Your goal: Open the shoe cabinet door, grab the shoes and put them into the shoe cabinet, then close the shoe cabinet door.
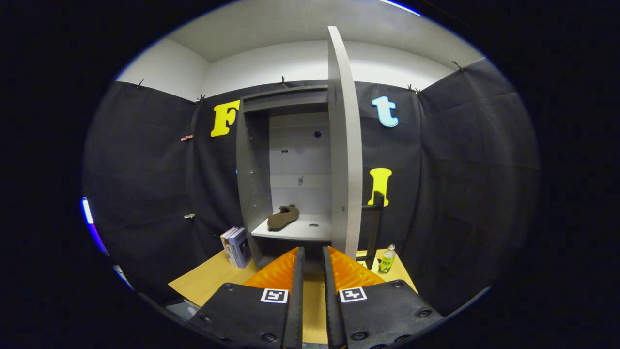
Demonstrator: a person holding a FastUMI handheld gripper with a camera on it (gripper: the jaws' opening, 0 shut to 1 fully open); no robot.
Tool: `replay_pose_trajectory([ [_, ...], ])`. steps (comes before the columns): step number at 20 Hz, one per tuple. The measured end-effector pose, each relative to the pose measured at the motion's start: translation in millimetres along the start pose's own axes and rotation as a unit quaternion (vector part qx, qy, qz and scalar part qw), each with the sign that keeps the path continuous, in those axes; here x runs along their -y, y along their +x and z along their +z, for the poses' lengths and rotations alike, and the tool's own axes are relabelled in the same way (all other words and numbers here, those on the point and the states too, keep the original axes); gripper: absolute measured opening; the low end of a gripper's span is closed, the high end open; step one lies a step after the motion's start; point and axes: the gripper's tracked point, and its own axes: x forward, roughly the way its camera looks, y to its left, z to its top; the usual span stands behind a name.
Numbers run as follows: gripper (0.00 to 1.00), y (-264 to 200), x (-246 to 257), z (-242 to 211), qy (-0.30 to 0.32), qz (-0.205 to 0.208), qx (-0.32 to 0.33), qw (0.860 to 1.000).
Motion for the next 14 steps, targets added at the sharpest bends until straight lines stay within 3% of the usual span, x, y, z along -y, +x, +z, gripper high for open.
replay_pose_trajectory([
  [8, 0.24, 37, -69, -80, 0.005, 0.074, -0.090, 0.993],
  [14, 0.24, 81, -104, -166, 0.018, 0.068, -0.167, 0.983],
])
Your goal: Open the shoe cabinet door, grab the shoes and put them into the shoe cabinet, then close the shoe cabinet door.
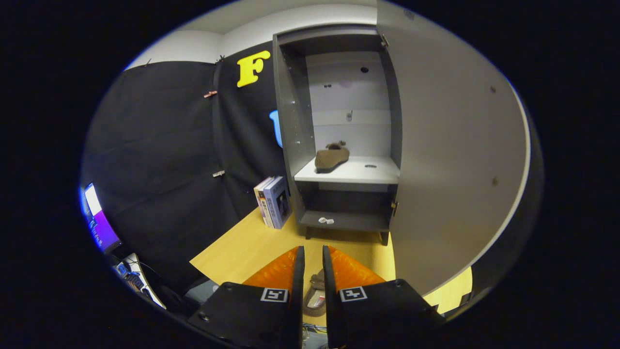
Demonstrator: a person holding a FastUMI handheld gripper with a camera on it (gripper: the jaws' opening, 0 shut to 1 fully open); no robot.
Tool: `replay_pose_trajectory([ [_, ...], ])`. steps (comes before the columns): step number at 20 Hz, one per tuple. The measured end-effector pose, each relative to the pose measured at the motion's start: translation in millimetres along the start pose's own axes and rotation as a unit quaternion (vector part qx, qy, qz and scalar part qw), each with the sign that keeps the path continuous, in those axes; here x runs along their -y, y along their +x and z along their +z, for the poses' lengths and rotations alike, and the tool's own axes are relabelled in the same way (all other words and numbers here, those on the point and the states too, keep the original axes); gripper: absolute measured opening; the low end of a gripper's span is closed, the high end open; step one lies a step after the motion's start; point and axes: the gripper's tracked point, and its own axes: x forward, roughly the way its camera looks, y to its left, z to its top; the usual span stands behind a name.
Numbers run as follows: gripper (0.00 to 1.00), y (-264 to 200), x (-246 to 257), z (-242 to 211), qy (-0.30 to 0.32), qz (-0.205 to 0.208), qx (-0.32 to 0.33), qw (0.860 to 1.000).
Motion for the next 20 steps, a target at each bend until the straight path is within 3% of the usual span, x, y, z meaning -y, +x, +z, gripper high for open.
replay_pose_trajectory([
  [4, 0.24, 52, -4, -68, 0.020, -0.026, -0.075, 0.997],
  [12, 0.23, 125, 5, -176, 0.062, -0.086, -0.164, 0.981],
  [20, 0.20, 174, 15, -255, 0.088, -0.100, -0.225, 0.965],
])
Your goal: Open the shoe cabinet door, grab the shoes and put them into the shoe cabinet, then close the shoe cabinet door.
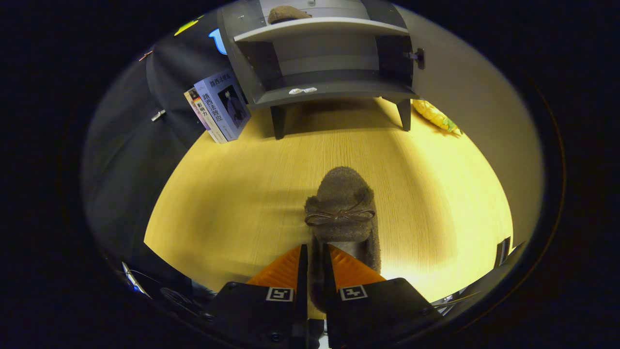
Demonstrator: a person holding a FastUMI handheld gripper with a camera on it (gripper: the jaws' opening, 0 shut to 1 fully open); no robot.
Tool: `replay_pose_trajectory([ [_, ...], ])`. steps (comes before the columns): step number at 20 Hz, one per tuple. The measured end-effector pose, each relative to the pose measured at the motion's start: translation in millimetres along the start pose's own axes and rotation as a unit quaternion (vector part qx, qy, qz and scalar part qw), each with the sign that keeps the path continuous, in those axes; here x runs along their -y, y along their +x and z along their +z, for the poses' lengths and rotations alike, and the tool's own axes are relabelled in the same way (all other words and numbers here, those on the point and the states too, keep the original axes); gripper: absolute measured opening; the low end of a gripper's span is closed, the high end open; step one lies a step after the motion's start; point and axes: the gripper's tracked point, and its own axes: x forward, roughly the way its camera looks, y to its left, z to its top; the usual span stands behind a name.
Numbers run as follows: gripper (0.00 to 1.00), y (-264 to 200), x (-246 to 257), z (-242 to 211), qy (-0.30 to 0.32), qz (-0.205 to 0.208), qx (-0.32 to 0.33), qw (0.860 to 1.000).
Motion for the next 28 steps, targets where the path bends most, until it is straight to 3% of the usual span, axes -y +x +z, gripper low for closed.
replay_pose_trajectory([
  [7, 0.21, 35, 3, -1, 0.007, -0.001, -0.007, 1.000],
  [13, 0.25, 57, 9, 18, 0.016, -0.007, 0.031, 0.999],
  [20, 0.19, 77, 16, 48, -0.002, -0.008, 0.117, 0.993],
  [28, 0.05, 83, 19, 55, 0.000, -0.013, 0.132, 0.991],
])
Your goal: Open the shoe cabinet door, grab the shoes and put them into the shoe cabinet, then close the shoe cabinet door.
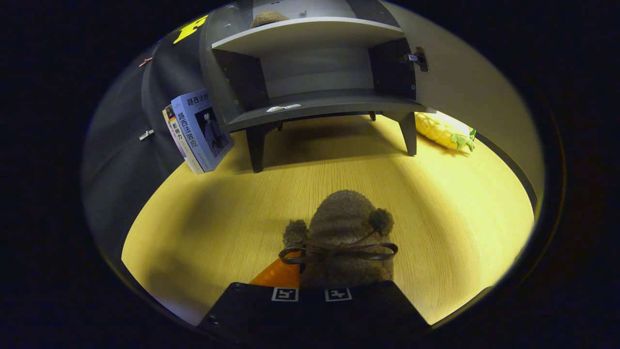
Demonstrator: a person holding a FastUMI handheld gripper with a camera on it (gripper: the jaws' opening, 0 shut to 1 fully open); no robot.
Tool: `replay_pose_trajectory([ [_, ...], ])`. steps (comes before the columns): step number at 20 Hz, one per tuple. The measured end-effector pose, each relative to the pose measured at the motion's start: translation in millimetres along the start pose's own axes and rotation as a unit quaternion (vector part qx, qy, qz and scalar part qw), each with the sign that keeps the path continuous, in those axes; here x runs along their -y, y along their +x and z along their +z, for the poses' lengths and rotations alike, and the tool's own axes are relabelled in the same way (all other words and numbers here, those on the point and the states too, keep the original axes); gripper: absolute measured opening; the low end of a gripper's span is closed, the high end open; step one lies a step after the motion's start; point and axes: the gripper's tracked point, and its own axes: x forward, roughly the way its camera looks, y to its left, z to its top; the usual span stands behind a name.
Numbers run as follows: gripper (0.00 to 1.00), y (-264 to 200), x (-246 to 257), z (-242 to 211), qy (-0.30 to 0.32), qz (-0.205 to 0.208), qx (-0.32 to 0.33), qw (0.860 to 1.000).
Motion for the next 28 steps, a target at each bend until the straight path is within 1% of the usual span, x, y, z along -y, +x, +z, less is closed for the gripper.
replay_pose_trajectory([
  [4, 0.05, -5, -1, -4, -0.007, -0.005, -0.024, 1.000],
  [6, 0.05, -18, -2, -4, -0.010, -0.004, -0.031, 0.999],
  [8, 0.05, -33, -1, 9, -0.010, -0.008, -0.030, 0.999],
  [11, 0.05, -61, -5, 53, -0.015, -0.014, -0.010, 1.000],
  [13, 0.05, -81, -6, 85, -0.030, -0.024, 0.002, 0.999],
  [15, 0.05, -103, -13, 122, -0.039, -0.022, 0.020, 0.999],
  [19, 0.05, -133, -20, 186, -0.015, -0.021, 0.051, 0.998],
  [26, 0.05, -147, -18, 281, 0.005, -0.040, 0.073, 0.996],
  [28, 0.05, -147, -22, 311, 0.005, -0.034, 0.082, 0.996],
])
